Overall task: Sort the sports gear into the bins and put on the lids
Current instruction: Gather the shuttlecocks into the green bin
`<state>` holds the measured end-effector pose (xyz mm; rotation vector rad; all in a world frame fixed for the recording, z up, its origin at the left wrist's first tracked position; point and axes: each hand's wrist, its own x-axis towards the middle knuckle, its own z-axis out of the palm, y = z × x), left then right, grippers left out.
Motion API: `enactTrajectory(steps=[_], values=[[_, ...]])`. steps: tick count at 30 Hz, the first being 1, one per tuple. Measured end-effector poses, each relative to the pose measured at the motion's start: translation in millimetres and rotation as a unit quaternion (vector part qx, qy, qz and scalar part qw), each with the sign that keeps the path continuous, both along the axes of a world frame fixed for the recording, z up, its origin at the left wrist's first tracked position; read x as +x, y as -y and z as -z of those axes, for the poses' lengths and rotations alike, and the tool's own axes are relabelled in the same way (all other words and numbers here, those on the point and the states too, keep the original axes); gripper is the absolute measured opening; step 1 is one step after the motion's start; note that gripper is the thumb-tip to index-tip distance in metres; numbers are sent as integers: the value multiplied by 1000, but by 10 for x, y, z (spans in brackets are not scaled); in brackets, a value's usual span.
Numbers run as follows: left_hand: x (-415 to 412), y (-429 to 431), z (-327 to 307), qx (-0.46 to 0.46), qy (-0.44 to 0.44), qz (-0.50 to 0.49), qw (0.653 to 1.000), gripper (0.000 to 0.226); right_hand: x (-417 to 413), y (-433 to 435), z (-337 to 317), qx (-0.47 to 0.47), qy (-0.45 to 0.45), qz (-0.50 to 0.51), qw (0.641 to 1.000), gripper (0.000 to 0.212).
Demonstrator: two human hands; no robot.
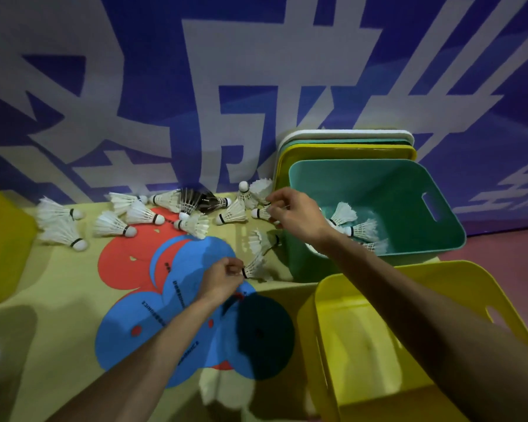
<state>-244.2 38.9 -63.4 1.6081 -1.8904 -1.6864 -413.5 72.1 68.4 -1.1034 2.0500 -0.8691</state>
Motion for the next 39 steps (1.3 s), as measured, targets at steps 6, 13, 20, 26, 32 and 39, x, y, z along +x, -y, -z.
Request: enactTrajectory(steps=[6,13,20,26,32,39], values=[[-47,33,173,-167,107,103,975,43,180,212,109,47,94,1,994,29],[-277,-44,398,-260,186,197,927,55,182,174,250,96,122,28,988,35],[-283,-69,448,-296,176,173,923,43,232,236,378,124,20,-12,992,48],[64,120,231,-212,58,71,973,24,339,365,524,156,-51,-38,986,48],[399,370,42,-139,21,-59,988,41,363,431,809,243,-100,-42,964,61],[685,528,-57,-92,-15,-133,987,34,508,395,1216,249,-156,-65,954,109]])
